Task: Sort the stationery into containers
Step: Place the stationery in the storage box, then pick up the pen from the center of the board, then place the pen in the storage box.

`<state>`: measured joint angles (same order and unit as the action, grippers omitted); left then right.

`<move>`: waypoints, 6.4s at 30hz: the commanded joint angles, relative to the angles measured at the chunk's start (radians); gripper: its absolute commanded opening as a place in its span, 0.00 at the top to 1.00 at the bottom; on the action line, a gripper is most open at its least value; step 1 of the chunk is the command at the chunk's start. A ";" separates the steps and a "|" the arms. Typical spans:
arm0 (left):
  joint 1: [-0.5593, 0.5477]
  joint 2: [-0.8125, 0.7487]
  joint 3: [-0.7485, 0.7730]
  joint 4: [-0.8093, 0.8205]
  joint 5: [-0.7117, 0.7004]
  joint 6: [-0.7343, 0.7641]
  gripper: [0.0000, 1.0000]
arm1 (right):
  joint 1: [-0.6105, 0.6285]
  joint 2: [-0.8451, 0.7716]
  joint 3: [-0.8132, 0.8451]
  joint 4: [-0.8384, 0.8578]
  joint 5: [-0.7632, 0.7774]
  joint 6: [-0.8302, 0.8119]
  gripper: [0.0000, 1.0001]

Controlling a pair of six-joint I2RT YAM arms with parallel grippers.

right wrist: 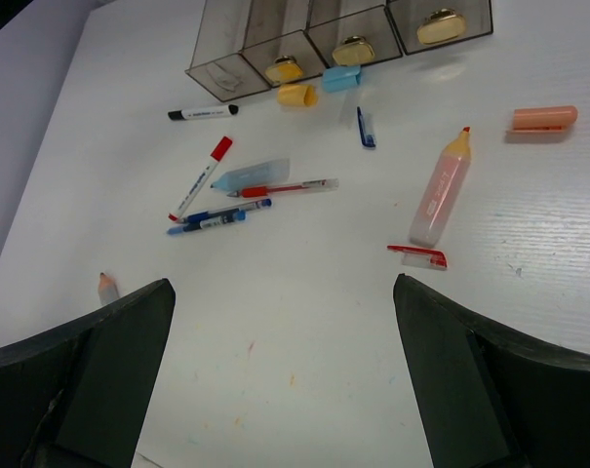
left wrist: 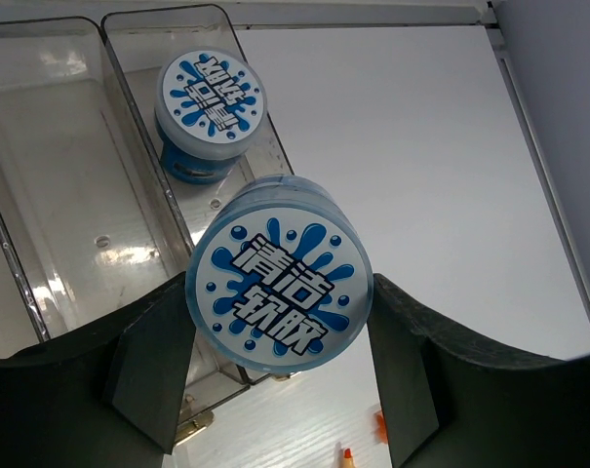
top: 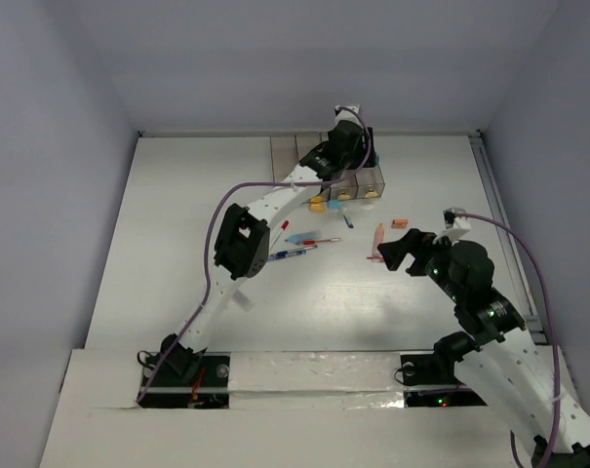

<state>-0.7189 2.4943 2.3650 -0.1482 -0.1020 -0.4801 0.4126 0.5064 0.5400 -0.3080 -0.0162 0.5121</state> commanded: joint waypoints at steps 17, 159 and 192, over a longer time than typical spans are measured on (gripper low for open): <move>-0.014 0.005 0.043 0.044 -0.010 0.001 0.70 | -0.001 -0.002 -0.002 0.014 -0.021 -0.014 0.00; 0.101 -2.143 -1.609 0.071 -0.367 0.319 0.01 | 0.433 2.078 1.743 -0.293 -0.085 -0.719 0.78; 0.101 -1.957 -1.590 0.053 -0.206 0.299 0.01 | -0.095 1.646 1.396 0.158 0.119 -0.345 1.00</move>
<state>-0.6258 0.5022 0.7597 -0.1219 -0.3702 -0.1745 0.2832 2.1201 1.9224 -0.1207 0.1062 0.1654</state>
